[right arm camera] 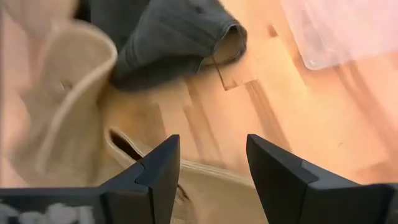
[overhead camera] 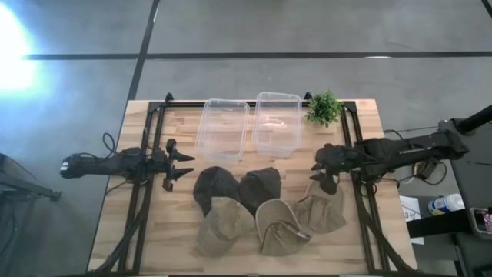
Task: Pick & Place hat
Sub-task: Put the right brown cap into the right transparent bin
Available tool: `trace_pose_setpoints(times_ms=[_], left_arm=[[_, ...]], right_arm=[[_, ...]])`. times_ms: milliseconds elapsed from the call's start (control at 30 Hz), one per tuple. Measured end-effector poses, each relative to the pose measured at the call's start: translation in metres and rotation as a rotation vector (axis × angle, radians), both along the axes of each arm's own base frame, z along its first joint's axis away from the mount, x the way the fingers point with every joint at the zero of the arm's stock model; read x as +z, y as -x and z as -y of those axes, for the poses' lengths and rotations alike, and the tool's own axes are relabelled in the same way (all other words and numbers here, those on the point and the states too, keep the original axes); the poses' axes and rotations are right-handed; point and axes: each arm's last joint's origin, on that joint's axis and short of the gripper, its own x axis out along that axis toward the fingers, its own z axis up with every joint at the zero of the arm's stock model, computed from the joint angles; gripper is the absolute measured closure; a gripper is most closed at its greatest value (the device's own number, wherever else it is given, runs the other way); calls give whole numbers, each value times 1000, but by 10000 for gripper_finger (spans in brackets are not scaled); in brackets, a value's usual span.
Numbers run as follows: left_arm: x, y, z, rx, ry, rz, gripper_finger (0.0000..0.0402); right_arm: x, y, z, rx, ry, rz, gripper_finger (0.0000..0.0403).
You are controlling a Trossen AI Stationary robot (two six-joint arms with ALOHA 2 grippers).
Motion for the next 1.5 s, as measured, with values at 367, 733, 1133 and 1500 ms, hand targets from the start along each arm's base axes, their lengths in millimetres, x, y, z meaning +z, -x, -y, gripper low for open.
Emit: trace_pose_setpoints(times_ms=[367, 733, 1133, 1500], left_arm=[[0, 0, 0, 0, 0, 0, 220], [0, 0, 0, 0, 0, 0, 220], [0, 0, 0, 0, 0, 0, 220], [0, 0, 0, 0, 0, 0, 220]], right_arm=[[-32, -52, -10, 564, 122, -416, 167], [-65, -90, -14, 880, 146, -613, 163], [-61, -102, -16, 859, 51, -766, 370], [65, -83, 0, 501, 41, -542, 388]])
